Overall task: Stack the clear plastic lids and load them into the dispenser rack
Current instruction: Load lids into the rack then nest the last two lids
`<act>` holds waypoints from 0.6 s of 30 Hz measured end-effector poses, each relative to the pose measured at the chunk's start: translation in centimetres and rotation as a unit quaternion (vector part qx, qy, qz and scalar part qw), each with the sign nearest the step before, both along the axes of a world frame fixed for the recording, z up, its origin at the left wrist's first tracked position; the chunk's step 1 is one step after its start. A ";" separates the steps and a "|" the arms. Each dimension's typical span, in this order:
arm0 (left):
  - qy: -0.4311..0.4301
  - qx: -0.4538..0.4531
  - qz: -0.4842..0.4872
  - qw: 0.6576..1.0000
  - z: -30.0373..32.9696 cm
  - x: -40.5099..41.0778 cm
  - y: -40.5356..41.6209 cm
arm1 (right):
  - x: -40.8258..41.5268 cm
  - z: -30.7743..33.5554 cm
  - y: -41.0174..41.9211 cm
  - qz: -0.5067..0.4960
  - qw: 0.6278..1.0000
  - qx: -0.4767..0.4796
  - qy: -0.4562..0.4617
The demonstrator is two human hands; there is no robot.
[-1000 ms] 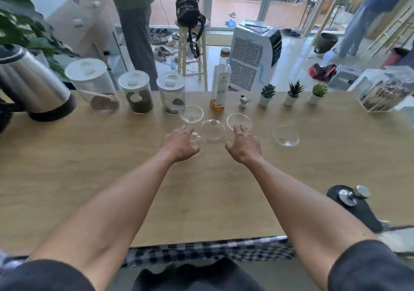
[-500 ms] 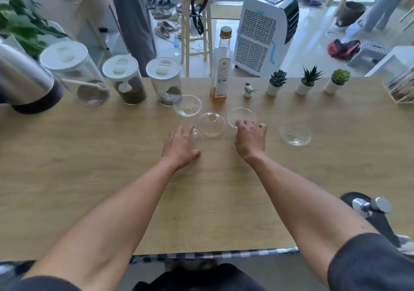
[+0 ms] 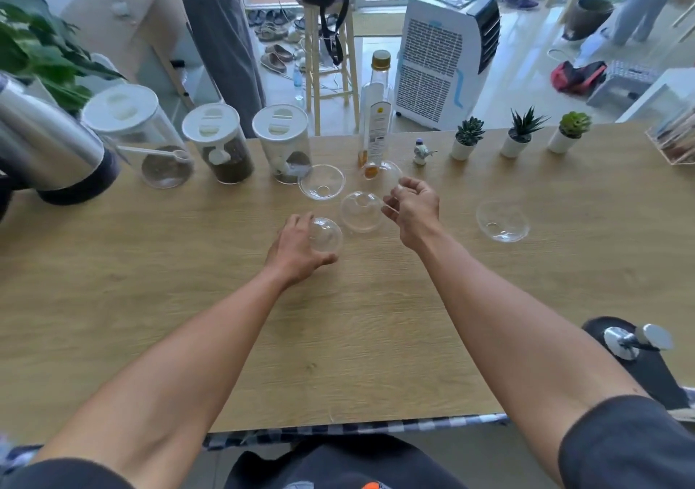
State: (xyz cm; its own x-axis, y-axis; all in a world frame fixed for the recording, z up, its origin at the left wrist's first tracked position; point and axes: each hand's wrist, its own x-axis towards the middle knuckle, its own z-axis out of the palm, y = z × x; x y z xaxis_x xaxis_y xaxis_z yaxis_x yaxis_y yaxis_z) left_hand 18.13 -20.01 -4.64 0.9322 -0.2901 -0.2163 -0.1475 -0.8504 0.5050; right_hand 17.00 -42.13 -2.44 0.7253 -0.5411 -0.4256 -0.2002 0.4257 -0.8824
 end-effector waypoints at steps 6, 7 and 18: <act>-0.056 -0.069 -0.006 0.996 0.7 0.5 0.1 | -0.5 -2.5 0.8 -0.007 0.996 0.018 0.085; -0.067 -0.075 -0.015 0.995 0.8 0.6 -0.1 | -0.7 -2.8 0.7 -0.012 0.995 0.007 0.099; -0.063 -0.099 -0.116 0.986 1.2 1.2 -7.5 | -3.0 -4.9 -2.5 -0.031 0.953 -0.232 0.193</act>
State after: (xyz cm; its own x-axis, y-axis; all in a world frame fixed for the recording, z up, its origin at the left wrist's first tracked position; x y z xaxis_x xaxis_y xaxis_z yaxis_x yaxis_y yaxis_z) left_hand 19.37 -27.55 -3.46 0.8521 -0.5230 -0.0199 -0.3984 -0.6729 0.6233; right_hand 13.99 -44.63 -7.36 0.5243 -0.7725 -0.3583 -0.5343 0.0292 -0.8448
